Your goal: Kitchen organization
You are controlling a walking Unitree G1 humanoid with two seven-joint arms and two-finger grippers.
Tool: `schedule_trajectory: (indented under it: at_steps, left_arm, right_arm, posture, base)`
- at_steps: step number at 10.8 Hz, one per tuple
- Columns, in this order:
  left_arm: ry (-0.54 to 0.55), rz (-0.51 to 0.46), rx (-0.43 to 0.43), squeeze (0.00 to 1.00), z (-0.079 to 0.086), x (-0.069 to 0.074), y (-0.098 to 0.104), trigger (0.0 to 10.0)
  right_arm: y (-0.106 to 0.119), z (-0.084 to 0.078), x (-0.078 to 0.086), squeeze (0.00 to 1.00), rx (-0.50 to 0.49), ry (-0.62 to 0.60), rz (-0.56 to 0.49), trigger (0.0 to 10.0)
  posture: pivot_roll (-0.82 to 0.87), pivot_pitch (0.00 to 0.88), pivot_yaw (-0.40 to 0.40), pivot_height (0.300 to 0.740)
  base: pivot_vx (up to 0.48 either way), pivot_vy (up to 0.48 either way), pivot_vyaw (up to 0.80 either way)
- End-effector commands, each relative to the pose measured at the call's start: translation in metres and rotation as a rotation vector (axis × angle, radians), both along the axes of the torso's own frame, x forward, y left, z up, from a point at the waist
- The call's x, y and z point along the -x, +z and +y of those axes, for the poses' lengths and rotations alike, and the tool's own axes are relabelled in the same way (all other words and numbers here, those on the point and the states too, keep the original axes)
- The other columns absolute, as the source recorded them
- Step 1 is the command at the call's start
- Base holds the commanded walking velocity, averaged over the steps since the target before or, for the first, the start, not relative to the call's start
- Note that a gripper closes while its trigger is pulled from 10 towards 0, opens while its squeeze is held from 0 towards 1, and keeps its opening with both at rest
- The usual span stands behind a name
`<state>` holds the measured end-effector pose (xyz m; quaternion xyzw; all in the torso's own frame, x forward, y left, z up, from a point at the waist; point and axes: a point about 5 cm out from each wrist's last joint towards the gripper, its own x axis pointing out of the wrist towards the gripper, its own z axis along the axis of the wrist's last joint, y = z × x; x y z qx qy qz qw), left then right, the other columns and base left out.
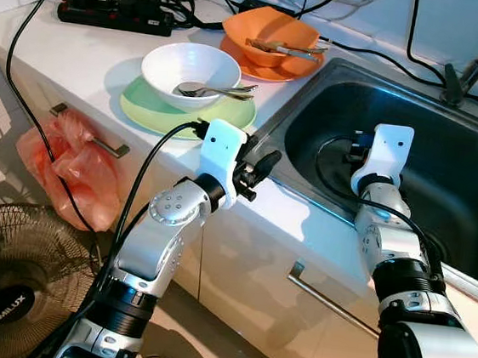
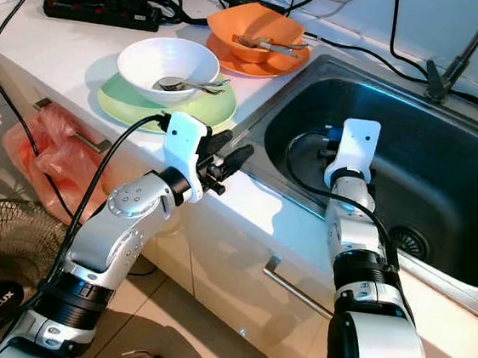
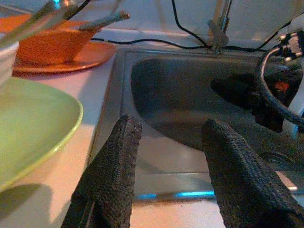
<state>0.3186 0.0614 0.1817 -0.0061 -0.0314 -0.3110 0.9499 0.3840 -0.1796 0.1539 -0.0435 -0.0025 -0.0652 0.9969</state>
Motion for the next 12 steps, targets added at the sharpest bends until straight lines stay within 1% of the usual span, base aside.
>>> schedule_trajectory:
  at_steps: [1, 2, 3, 5, 6, 7, 9, 10, 11, 12]
  left_arm:
    - [-0.015, -0.017, -0.013, 0.0, -0.003, 0.003, 0.001, 10.0]
    - [0.012, -0.075, -0.064, 0.0, -0.001, 0.002, 0.006, 10.0]
    - [0.056, -0.18, -0.184, 0.0, 0.001, -0.001, 0.012, 10.0]
    - [0.122, -0.345, -0.347, 0.0, 0.005, -0.004, 0.028, 10.0]
    - [0.154, -0.45, -0.472, 0.0, 0.008, -0.005, 0.039, 10.0]
    - [0.172, -0.501, -0.548, 0.0, 0.009, -0.006, 0.042, 10.0]
    - [0.215, -0.566, -0.626, 0.0, 0.013, -0.008, 0.046, 10.0]
    - [0.216, -0.592, -0.659, 0.0, 0.013, -0.007, 0.047, 10.0]
    - [0.214, -0.607, -0.694, 0.0, 0.012, -0.007, 0.047, 10.0]
    - [0.214, -0.612, -0.705, 0.0, 0.012, -0.007, 0.046, 10.0]
  right_arm:
    - [-0.008, 0.002, 0.002, 0.26, -0.007, 0.005, 0.022, 10.0]
    - [-0.003, 0.005, 0.002, 0.0, -0.015, 0.024, -0.006, 10.0]
    - [0.001, 0.007, 0.002, 0.0, -0.02, 0.036, -0.033, 10.0]
    - [0.002, 0.008, 0.002, 0.0, -0.037, 0.04, -0.049, 10.0]
    - [0.004, 0.008, 0.003, 0.0, -0.05, 0.043, -0.065, 10.0]
    - [0.005, 0.008, 0.003, 0.0, -0.053, 0.045, -0.071, 10.0]
    - [0.006, 0.009, 0.003, 0.0, -0.056, 0.048, -0.075, 10.0]
    - [0.006, 0.01, 0.003, 0.0, -0.056, 0.051, -0.076, 10.0]
    - [0.006, 0.009, 0.003, 0.0, -0.057, 0.052, -0.075, 10.0]
    - [0.006, 0.009, 0.003, 0.0, -0.057, 0.052, -0.075, 10.0]
  posture:
    - [0.07, 0.096, -0.032, 0.74]
    - [0.07, 0.099, -0.032, 0.74]
    - [0.07, 0.104, -0.033, 0.74]
    - [0.07, 0.113, -0.034, 0.74]
    - [0.07, 0.116, -0.034, 0.74]
    - [0.07, 0.118, -0.035, 0.74]
    - [0.07, 0.119, -0.035, 0.74]
    - [0.07, 0.119, -0.035, 0.74]
    - [0.07, 0.12, -0.039, 0.74]
    - [0.07, 0.12, -0.039, 0.74]
  base:
    - [0.0, 0.0, 0.0]
    - [0.0, 0.0, 0.0]
    - [0.0, 0.0, 0.0]
    - [0.0, 0.0, 0.0]
    - [0.0, 0.0, 0.0]
    - [0.0, 0.0, 0.0]
    - [0.0, 0.0, 0.0]
    - [0.0, 0.0, 0.0]
    - [0.0, 0.0, 0.0]
    - [0.0, 0.0, 0.0]
